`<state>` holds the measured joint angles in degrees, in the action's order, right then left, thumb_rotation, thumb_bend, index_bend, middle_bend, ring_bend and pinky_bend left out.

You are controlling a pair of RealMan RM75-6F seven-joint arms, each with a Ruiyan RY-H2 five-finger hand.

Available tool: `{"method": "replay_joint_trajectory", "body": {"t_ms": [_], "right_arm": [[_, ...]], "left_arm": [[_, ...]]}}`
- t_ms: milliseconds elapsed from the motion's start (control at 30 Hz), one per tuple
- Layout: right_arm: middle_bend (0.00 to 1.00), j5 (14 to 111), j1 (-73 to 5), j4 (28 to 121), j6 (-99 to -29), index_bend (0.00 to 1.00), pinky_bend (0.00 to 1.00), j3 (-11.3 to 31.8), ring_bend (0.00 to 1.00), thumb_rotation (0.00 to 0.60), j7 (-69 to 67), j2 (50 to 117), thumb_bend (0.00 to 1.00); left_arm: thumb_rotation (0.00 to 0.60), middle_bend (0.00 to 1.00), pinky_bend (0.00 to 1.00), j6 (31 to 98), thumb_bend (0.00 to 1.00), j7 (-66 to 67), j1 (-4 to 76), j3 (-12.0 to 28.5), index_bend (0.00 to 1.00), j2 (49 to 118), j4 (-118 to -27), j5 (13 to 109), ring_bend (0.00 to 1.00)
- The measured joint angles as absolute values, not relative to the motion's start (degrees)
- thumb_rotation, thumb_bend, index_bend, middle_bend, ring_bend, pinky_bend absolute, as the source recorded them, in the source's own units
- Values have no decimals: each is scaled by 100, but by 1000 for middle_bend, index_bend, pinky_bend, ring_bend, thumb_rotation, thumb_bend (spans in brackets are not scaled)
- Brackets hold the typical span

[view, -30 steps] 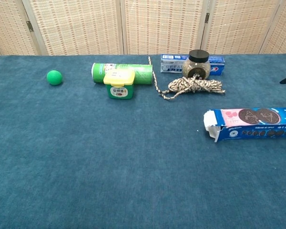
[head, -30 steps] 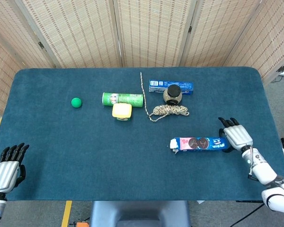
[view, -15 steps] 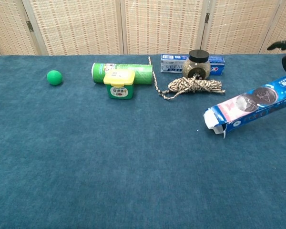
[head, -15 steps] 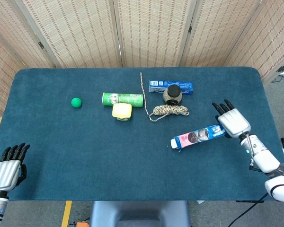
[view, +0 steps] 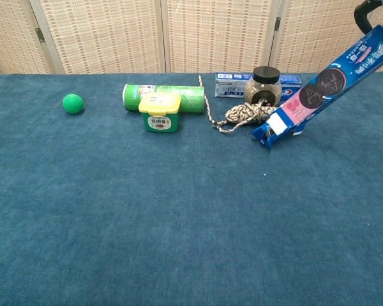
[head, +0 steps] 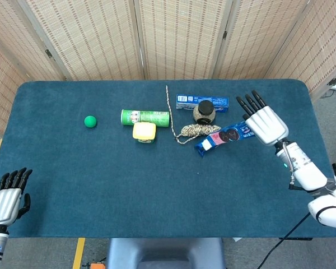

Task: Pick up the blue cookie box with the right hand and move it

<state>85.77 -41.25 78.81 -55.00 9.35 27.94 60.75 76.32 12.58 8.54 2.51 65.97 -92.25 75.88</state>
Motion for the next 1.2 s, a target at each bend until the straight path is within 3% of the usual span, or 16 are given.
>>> {"method": "replay_joint_trajectory", "body": {"t_ms": [367, 700, 1033, 1200], "right_arm": [[47, 8143, -3902, 9549, -5949, 644, 27, 1223, 52, 600, 3723, 4785, 160], [43, 8134, -3785, 9940, -6281, 644, 27, 1337, 47, 600, 3848, 4510, 159], [29, 8201, -3538, 10284, -6589, 644, 20, 1399, 35, 600, 2516, 4350, 159], [25, 8293, -3397, 10072, -6537, 644, 19, 1227, 42, 600, 1377, 4636, 159]], "left_arm": [[600, 69, 0, 7583, 690, 1436, 883, 236, 37, 6644, -9236, 7534, 38], [600, 69, 0, 7483, 682, 1412, 929, 213, 37, 6632, -9223, 7528, 38], [600, 69, 0, 7385, 681, 1321, 966, 165, 37, 6593, -9243, 7593, 39], [600, 69, 0, 7405, 680, 1288, 964, 135, 37, 6570, -9270, 7658, 38]]}}
